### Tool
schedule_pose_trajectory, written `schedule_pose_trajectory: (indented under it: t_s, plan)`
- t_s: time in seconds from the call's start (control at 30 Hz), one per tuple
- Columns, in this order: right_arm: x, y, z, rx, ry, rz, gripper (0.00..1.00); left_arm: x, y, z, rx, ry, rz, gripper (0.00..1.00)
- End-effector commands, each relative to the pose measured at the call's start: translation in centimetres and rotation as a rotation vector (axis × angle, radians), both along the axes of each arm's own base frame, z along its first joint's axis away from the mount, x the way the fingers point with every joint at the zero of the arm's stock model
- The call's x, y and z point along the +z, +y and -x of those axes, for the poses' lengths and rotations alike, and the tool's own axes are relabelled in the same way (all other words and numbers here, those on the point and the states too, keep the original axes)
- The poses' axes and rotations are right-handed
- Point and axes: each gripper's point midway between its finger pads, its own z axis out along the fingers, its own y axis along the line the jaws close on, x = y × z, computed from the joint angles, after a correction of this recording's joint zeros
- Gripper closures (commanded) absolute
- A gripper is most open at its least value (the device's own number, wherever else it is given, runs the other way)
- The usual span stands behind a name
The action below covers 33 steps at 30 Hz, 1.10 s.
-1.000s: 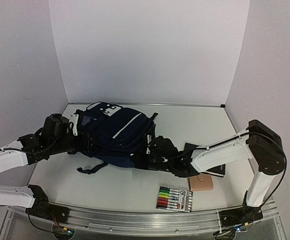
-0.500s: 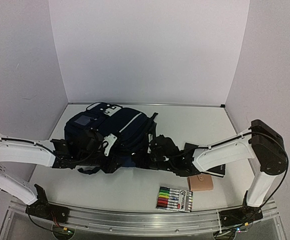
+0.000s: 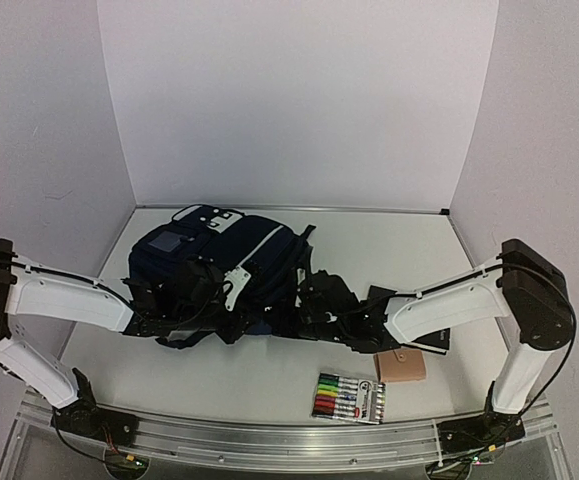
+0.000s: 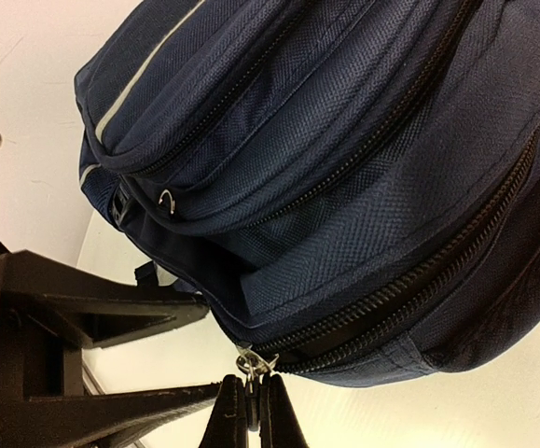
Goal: Pack the student bag
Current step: Zip the student bag at the center of the board.
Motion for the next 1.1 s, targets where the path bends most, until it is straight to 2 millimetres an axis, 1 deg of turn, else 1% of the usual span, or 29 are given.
schedule_pose_trajectory:
  t_s: [0.0, 0.1, 0.13, 0.27, 0.37, 0.43, 0.5, 0.53, 0.57, 0.63, 0.73, 0.83, 0.93, 1.0, 1.07]
  plan:
    - [5.0, -0.3, -0.8, -0.041, -0.082, -0.07, 1.0, 1.1, -0.6, -0.9, 0.017, -0.038, 0.017, 0.8]
    - [5.1, -1.3, -1.3, -0.089, -0.081, -0.033, 1.0, 0.4, 0.4, -0.8, 0.042, -0.033, -0.012, 0.96]
    - [5.2, -1.6, -1.5, -0.104, -0.078, -0.03, 1.0, 0.1, 0.8, -0.7, 0.05, -0.031, -0.022, 0.99]
    - [5.6, -3.2, -2.3, -0.159, -0.06, -0.024, 1.0, -0.9, 2.8, -0.6, 0.107, -0.027, -0.069, 1.0]
    - [5.6, -4.3, -3.2, -0.177, -0.037, -0.029, 1.0, -0.8, 4.0, -0.4, 0.143, -0.03, -0.066, 1.0]
    - [5.5, -4.5, -3.7, -0.162, -0.019, -0.036, 1.0, -0.9, 4.9, -0.2, 0.166, -0.024, -0.075, 1.0]
    - [5.6, -4.1, -3.6, -0.128, -0.01, -0.044, 1.0, -0.3, 5.1, 0.0, 0.173, -0.022, -0.058, 1.0]
    - [5.7, -3.9, -3.5, -0.116, -0.011, -0.045, 1.0, 0.2, 4.9, 0.1, 0.164, -0.021, -0.042, 0.97]
    - [5.8, -3.6, -3.5, -0.101, -0.013, -0.046, 1.0, 0.8, 4.6, 0.2, 0.151, -0.019, -0.024, 0.91]
    - [6.1, -3.1, -3.2, -0.068, -0.017, -0.048, 1.0, 2.0, 3.7, 0.3, 0.118, -0.022, 0.001, 0.71]
    - [6.0, -2.8, -3.0, -0.047, -0.013, -0.048, 1.0, 3.7, 2.1, 0.0, 0.06, -0.052, 0.013, 0.57]
    - [5.7, -2.7, -3.0, -0.047, -0.007, -0.045, 1.0, 4.2, 0.6, -0.3, -0.006, -0.084, -0.003, 0.53]
    - [5.7, -2.7, -3.0, -0.048, -0.005, -0.047, 1.0, 3.8, -0.5, -1.1, -0.031, -0.101, -0.046, 0.53]
    - [5.8, -2.4, -2.7, -0.029, 0.004, -0.058, 1.0, 3.2, -1.0, -1.6, -0.045, -0.104, -0.071, 0.54]
    - [6.0, -2.4, -2.6, -0.025, 0.003, -0.062, 1.0, 2.8, -1.7, -1.5, -0.071, -0.089, -0.074, 0.55]
